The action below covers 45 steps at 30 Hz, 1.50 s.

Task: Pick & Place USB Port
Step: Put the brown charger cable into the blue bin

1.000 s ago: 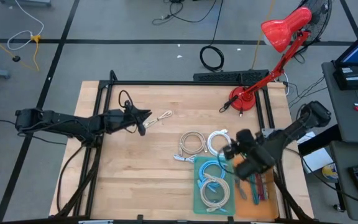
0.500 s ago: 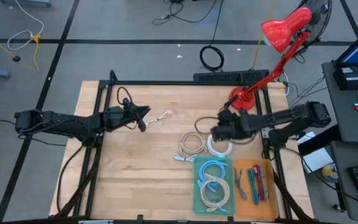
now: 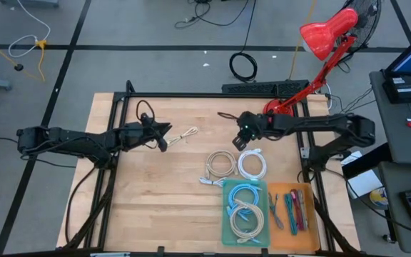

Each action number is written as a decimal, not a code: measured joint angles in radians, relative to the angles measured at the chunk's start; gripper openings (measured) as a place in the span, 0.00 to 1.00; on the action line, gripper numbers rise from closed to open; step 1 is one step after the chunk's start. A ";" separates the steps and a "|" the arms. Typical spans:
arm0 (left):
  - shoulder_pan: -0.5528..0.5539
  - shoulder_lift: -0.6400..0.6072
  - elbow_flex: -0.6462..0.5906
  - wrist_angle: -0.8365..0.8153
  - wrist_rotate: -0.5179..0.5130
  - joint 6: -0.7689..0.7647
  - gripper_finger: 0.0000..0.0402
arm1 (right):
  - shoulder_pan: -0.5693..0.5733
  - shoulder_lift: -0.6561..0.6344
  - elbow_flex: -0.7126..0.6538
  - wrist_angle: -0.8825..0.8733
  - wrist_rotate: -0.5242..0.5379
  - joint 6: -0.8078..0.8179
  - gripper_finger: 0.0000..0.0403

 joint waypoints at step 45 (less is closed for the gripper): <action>-0.009 0.706 0.823 -0.625 0.469 0.107 0.16 | 0.008 0.189 -0.022 0.012 0.262 -0.018 0.30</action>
